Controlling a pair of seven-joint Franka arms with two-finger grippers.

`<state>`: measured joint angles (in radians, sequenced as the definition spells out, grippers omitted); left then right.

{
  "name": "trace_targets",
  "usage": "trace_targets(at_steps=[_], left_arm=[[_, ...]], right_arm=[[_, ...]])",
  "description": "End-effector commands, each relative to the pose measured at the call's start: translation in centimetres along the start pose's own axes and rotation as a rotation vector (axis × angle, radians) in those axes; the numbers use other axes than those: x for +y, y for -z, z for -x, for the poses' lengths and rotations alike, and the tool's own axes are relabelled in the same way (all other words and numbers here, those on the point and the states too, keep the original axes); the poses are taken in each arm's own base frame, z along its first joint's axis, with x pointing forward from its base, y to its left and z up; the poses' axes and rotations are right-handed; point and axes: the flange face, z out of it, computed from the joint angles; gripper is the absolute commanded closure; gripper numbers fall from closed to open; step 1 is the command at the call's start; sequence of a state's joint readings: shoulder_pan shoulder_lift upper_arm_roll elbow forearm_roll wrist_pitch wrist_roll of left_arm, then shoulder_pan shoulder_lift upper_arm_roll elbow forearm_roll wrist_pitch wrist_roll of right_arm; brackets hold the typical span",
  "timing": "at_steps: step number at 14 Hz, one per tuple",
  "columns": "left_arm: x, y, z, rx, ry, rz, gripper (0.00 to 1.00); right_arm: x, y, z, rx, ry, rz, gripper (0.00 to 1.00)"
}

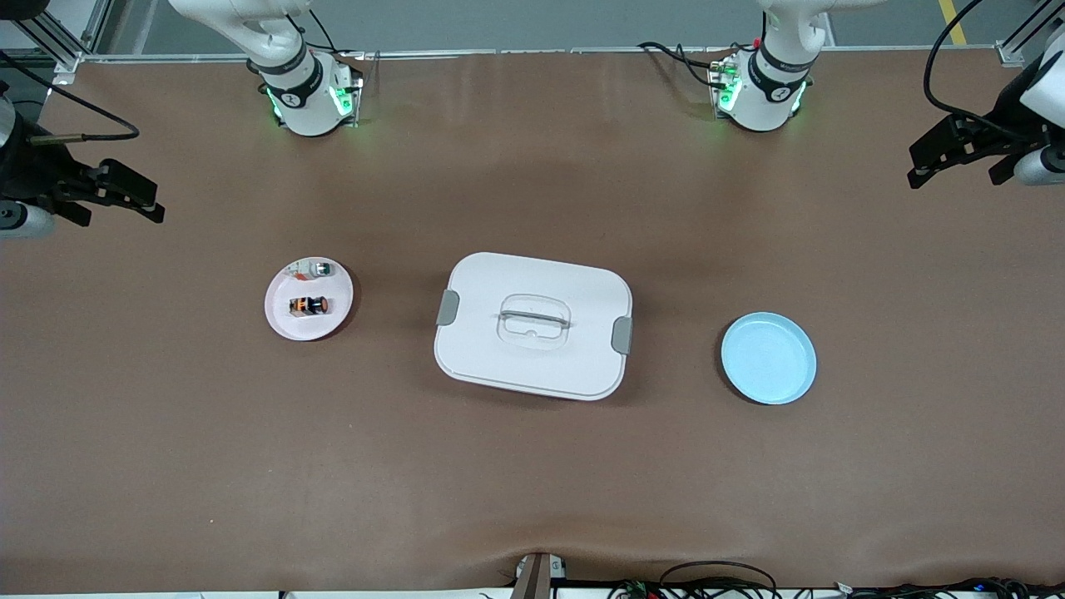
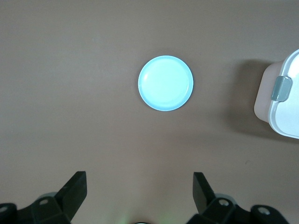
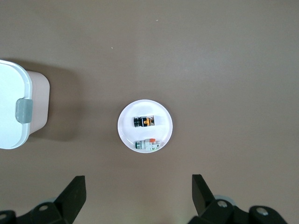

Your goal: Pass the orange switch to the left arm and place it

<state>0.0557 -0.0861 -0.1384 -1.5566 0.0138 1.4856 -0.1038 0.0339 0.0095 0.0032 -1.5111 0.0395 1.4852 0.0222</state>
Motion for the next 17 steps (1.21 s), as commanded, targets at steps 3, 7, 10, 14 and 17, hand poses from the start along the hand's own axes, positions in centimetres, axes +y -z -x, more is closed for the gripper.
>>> trace_targets(at_steps=[3,7,10,14,17], left_arm=[[-0.2,0.3,0.4,-0.003,-0.019,-0.018,0.0],[-0.3,0.5,0.5,0.0,-0.019,-0.017,0.0],[-0.2,0.5,0.4,0.0,-0.021,-0.017,0.0],[-0.2,0.5,0.4,0.002,-0.019,-0.015,0.0],[-0.2,0.5,0.4,0.002,-0.021,-0.015,0.0]], right_arm=[[0.1,0.3,0.8,0.008,0.009,0.01,0.0],[0.1,0.3,0.8,0.008,0.006,0.009,0.0],[0.3,0.5,0.7,0.009,0.002,0.002,0.0],[0.2,-0.6,0.4,-0.034,-0.009,0.017,0.0],[0.6,-2.3,-0.4,-0.084,-0.002,0.016,0.0]])
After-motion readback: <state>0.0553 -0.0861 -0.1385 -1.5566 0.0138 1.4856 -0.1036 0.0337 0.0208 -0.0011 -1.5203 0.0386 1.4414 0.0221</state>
